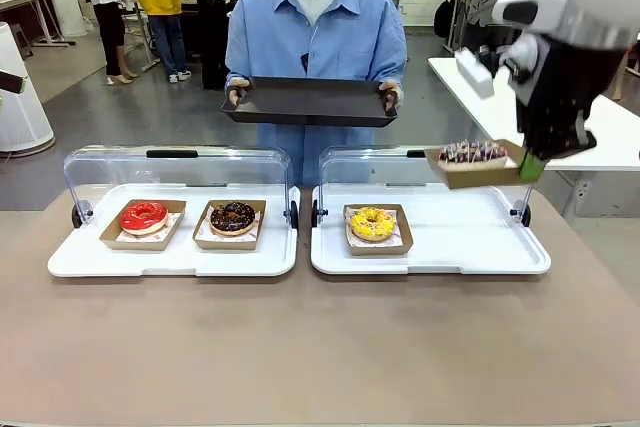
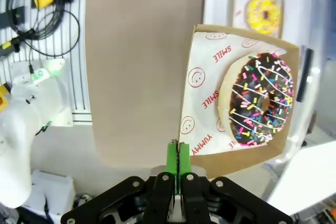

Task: Provide the desired donut to the person.
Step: Pick up and lift the Paper togo box containing the Donut pointed at by the person, then place the picked Paper togo box onto the Handle tray extended by the person.

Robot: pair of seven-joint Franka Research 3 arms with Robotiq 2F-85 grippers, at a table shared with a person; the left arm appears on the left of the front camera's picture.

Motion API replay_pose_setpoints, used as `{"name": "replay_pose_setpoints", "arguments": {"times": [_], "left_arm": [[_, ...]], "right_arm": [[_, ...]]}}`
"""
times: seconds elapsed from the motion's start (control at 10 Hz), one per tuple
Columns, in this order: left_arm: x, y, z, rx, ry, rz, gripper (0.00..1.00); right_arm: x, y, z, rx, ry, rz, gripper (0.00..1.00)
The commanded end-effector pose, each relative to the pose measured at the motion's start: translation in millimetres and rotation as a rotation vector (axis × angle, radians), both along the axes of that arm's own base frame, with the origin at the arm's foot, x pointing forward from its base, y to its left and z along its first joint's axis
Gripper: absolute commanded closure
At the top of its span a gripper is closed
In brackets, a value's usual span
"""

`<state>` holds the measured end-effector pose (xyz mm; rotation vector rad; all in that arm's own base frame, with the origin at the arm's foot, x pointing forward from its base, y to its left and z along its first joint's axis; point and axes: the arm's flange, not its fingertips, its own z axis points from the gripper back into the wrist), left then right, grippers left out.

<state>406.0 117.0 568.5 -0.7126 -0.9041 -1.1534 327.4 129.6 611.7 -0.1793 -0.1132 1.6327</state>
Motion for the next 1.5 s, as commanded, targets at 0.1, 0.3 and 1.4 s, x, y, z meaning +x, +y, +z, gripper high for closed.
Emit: {"name": "replay_pose_setpoints", "arguments": {"times": [0.1,0.3,1.4], "left_arm": [[-1,1,2,0.0,-0.004,0.001,0.0],[-1,1,2,0.0,-0.004,0.001,0.0],[-1,1,2,0.0,-0.004,0.001,0.0]], "right_arm": [[34,10,28,0.026,0.0,-0.067,1.0],[55,18,34,0.053,0.012,-0.063,1.0],[46,11,30,0.034,-0.006,-0.05,1.0]]}}
